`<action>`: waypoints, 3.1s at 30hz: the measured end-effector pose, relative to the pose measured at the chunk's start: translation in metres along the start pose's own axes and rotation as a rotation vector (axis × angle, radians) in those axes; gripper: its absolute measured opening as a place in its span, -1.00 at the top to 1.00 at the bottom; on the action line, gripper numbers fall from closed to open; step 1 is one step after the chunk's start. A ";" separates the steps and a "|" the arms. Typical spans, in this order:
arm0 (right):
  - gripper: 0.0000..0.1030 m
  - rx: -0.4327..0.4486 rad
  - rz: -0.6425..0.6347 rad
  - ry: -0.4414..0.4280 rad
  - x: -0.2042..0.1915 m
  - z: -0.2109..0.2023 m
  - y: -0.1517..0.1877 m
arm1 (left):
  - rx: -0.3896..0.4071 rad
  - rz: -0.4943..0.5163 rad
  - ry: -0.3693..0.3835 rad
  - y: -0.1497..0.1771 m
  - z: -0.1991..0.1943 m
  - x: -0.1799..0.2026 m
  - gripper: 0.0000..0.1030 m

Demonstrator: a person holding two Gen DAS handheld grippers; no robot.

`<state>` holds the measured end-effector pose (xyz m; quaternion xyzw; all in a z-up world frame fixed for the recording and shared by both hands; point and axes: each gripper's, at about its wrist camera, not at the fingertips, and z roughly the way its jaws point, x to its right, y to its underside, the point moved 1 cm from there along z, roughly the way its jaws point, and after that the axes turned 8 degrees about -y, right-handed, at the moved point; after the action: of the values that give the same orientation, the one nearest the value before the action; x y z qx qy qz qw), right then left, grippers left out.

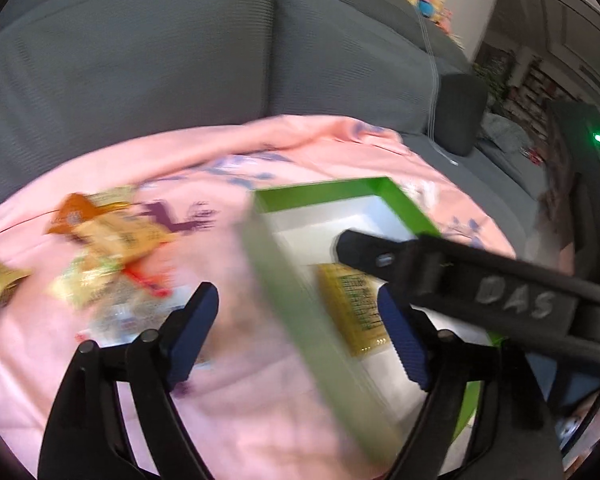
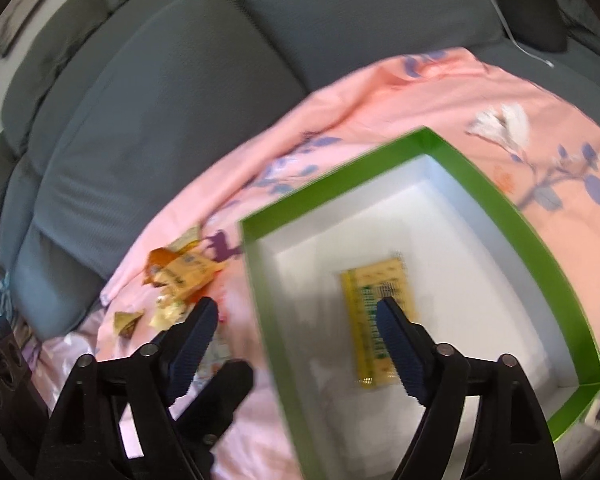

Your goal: Organize snacks

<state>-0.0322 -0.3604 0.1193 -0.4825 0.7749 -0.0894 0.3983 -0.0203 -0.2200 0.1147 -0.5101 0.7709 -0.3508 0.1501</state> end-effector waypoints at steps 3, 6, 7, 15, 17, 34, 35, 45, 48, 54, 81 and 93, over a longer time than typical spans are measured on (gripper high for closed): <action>-0.65 0.007 -0.054 -0.048 -0.020 0.001 0.003 | 0.020 -0.035 -0.090 0.007 -0.017 -0.030 -0.63; -0.75 0.011 -0.103 -0.085 -0.040 0.005 0.008 | 0.034 -0.068 -0.183 0.015 -0.036 -0.061 -0.71; -0.77 0.011 -0.114 -0.094 -0.045 0.006 0.009 | 0.034 -0.079 -0.204 0.018 -0.041 -0.071 -0.71; -0.82 -0.083 -0.272 -0.165 -0.113 0.049 0.033 | 0.001 -0.284 -0.385 0.057 -0.072 -0.176 -0.95; -0.82 -0.127 -0.314 -0.193 -0.133 0.062 0.043 | -0.009 -0.351 -0.404 0.068 -0.074 -0.201 -0.95; -0.82 -0.469 -0.724 -0.119 -0.309 0.262 0.085 | -0.114 -0.766 -0.429 0.118 -0.076 -0.330 -0.95; -0.82 -0.490 -0.739 -0.121 -0.313 0.275 0.088 | -0.113 -0.771 -0.429 0.119 -0.077 -0.332 -0.95; -0.25 -0.483 -0.774 -0.105 -0.304 0.308 0.105 | -0.101 -0.787 -0.394 0.119 -0.081 -0.332 -0.94; -0.03 -0.471 -0.736 -0.140 -0.295 0.298 0.102 | -0.102 -0.779 -0.400 0.120 -0.079 -0.332 -0.95; 0.07 -0.446 -0.658 -0.178 -0.274 0.242 0.098 | -0.100 -0.760 -0.408 0.119 -0.075 -0.328 -0.95; -0.57 -0.335 -0.388 -0.067 -0.144 0.122 0.106 | -0.130 -0.625 -0.141 0.109 -0.046 -0.247 -0.82; -0.57 -0.297 -0.276 -0.172 -0.128 0.119 0.094 | -0.159 -0.547 -0.077 0.106 -0.031 -0.221 -0.62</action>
<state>0.0160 -0.1776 0.0586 -0.6434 0.6692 0.0134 0.3715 -0.0146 0.0143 0.0355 -0.7221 0.6236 -0.2971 0.0388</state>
